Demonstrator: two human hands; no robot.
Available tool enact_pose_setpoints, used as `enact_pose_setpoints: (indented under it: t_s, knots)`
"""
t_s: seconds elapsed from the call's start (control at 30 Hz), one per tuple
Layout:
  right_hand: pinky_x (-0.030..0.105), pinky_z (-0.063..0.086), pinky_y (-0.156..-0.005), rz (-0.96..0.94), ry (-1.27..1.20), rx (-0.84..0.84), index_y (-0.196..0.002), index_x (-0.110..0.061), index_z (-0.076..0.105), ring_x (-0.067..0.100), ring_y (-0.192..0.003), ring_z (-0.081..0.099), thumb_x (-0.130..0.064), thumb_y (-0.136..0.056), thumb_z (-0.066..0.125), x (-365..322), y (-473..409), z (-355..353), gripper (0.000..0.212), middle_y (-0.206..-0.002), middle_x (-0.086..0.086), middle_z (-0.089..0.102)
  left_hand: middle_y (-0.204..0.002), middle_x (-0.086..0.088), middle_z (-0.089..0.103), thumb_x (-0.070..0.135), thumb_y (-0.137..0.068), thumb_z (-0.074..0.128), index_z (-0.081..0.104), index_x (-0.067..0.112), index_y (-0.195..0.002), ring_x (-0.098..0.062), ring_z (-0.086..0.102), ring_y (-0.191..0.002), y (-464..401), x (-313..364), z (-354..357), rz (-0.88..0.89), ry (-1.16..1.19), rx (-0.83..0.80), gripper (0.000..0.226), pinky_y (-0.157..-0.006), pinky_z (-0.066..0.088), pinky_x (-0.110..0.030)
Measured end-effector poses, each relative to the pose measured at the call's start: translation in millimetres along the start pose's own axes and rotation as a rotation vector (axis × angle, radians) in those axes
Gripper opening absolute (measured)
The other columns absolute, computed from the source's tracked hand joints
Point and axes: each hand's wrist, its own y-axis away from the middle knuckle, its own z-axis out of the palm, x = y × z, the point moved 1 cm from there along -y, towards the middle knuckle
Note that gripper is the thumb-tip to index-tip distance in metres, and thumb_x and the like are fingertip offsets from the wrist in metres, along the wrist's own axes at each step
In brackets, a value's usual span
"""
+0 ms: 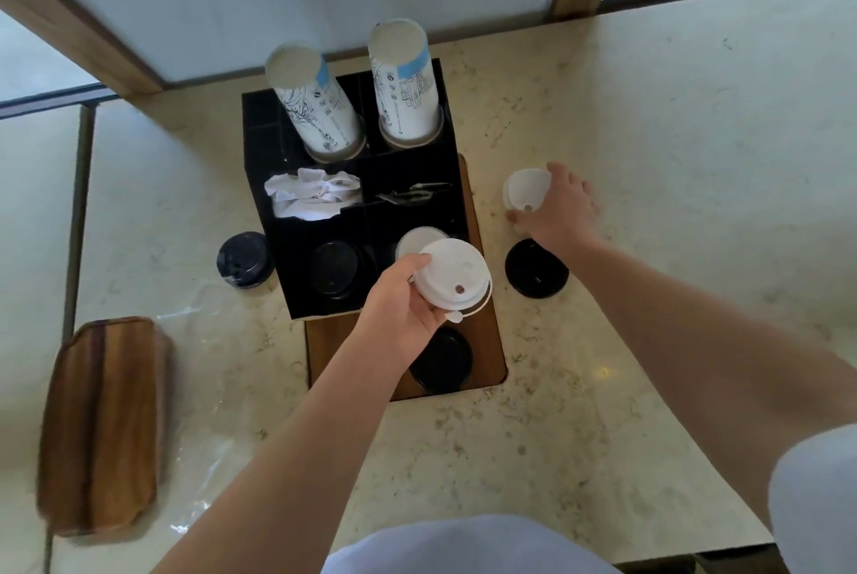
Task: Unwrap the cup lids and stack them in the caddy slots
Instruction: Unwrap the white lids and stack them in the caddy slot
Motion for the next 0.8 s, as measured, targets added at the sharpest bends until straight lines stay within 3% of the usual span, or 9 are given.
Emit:
enact_pose_setpoints:
  t_s: [0.07, 0.13, 0.2, 0.3, 0.4, 0.47, 0.63, 0.8]
  knots:
    - [0.044, 0.045, -0.1, 0.088, -0.199, 0.022, -0.148, -0.019, 0.034, 0.03, -0.127, 0.049, -0.054, -0.069, 0.082, -5, 13, -7, 0.098, -0.141, 0.008, 0.051, -0.131, -0.017, 0.063, 0.01, -0.096, 0.057, 0.05, 0.01, -0.137, -0.036, 0.064, -0.116, 1, 1, -2, 0.0, -0.002, 0.014, 0.042, -0.085, 0.059, -0.045]
    - [0.029, 0.047, -0.088, 0.146, -0.44, 0.05, -0.146, -0.02, 0.038, 0.024, -0.118, 0.057, -0.061, -0.065, 0.082, -15, 35, -18, 0.101, -0.135, 0.002, 0.055, -0.132, -0.018, 0.062, 0.01, -0.095, 0.057, 0.05, 0.009, -0.138, -0.036, 0.063, -0.117, 1, 2, -5, 0.006, 0.005, 0.018, 0.043, -0.082, 0.06, -0.045]
    - [0.019, 0.044, -0.079, 0.056, -0.543, 0.021, -0.142, -0.025, 0.044, 0.013, -0.109, 0.059, -0.068, -0.06, 0.08, -28, 69, -28, 0.099, -0.126, -0.008, 0.057, -0.135, -0.019, 0.061, 0.01, -0.095, 0.057, 0.049, 0.008, -0.139, -0.038, 0.062, -0.119, 1, 2, -11, 0.012, 0.003, 0.012, 0.045, -0.084, 0.059, -0.046]
    - [0.025, 0.05, -0.088, -0.166, -0.526, -0.189, -0.136, -0.035, 0.049, 0.007, -0.114, 0.056, -0.068, -0.057, 0.081, -43, 122, -33, 0.091, -0.126, -0.016, 0.056, -0.135, -0.021, 0.06, 0.011, -0.096, 0.055, 0.049, 0.005, -0.139, -0.039, 0.062, -0.12, 3, 3, -19, 0.011, -0.054, -0.01, 0.044, -0.089, 0.058, -0.047]
    - [0.031, 0.048, -0.092, -0.314, -0.325, -0.305, -0.138, -0.037, 0.045, 0.005, -0.116, 0.045, -0.065, -0.059, 0.081, -49, 154, -35, 0.091, -0.127, -0.02, 0.048, -0.133, -0.02, 0.061, 0.015, -0.096, 0.056, 0.051, 0.005, -0.139, -0.038, 0.064, -0.115, 9, 3, -25, -0.009, -0.126, -0.014, 0.044, -0.077, 0.06, -0.043]
    - [0.036, 0.047, -0.095, -0.356, -0.257, -0.334, -0.141, -0.033, 0.044, 0.006, -0.116, 0.04, -0.061, -0.061, 0.083, -52, 163, -36, 0.093, -0.127, -0.018, 0.044, -0.129, -0.02, 0.062, 0.018, -0.097, 0.057, 0.052, 0.005, -0.138, -0.036, 0.066, -0.107, 13, 2, -28, -0.012, -0.155, -0.026, 0.044, -0.069, 0.059, -0.039]
    - [0.045, 0.047, -0.101, -0.368, -0.264, -0.355, -0.144, -0.031, 0.042, 0.015, -0.126, 0.04, -0.055, -0.063, 0.086, -57, 168, -35, 0.095, -0.138, -0.008, 0.045, -0.104, -0.015, 0.074, 0.023, -0.097, 0.055, 0.059, 0.003, -0.131, -0.028, 0.075, -0.085, 19, -3, -34, 0.009, -0.139, -0.089, 0.041, -0.067, 0.059, -0.036]
    - [0.04, 0.043, -0.103, -0.415, -0.238, -0.326, -0.147, -0.029, 0.04, 0.014, -0.128, 0.036, -0.052, -0.067, 0.085, -54, 171, -29, 0.095, -0.139, -0.008, 0.044, -0.102, -0.011, 0.076, 0.029, -0.097, 0.056, 0.062, 0.006, -0.128, -0.025, 0.074, -0.086, 24, -8, -33, 0.027, -0.202, -0.149, 0.039, -0.067, 0.059, -0.036]
